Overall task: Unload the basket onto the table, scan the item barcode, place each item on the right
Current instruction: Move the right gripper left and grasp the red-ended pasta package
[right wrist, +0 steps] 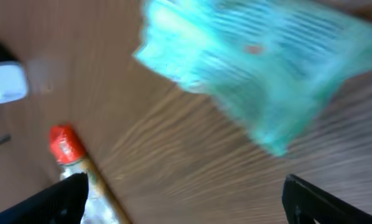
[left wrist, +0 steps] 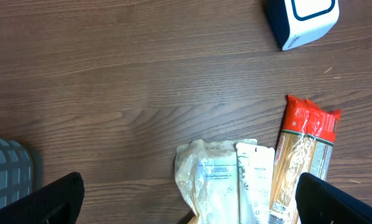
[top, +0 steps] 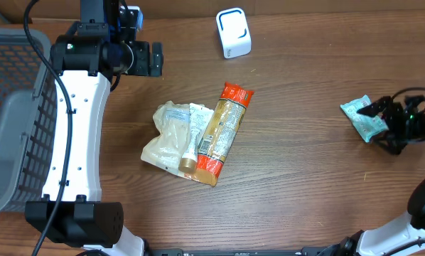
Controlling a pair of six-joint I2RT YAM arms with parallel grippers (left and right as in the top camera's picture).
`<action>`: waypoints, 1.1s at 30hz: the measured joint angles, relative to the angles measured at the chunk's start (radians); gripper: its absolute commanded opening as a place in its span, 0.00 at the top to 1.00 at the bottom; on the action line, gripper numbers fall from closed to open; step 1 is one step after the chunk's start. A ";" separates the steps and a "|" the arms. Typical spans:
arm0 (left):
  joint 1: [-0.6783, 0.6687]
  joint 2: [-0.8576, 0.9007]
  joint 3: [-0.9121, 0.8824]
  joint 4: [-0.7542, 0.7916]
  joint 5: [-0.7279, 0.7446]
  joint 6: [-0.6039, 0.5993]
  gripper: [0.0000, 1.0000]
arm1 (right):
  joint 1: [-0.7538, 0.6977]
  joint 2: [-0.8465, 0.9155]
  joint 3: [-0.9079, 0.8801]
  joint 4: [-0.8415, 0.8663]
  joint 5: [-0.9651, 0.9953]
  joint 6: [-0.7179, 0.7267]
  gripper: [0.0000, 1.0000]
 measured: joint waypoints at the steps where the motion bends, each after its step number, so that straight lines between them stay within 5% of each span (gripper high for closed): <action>1: 0.000 0.000 0.000 0.000 0.000 0.000 0.01 | 0.018 0.000 0.039 -0.026 -0.004 -0.008 0.00; 15: 0.000 0.000 0.000 0.000 0.000 0.000 0.00 | 0.520 -0.006 0.179 0.114 -0.064 0.061 0.00; 23: 0.000 0.000 0.000 0.000 0.000 0.000 0.00 | 0.789 0.058 0.179 0.187 0.036 0.223 0.16; 33: 0.000 0.000 0.000 0.000 0.000 0.000 0.00 | 0.957 0.256 0.178 0.273 0.078 0.384 0.21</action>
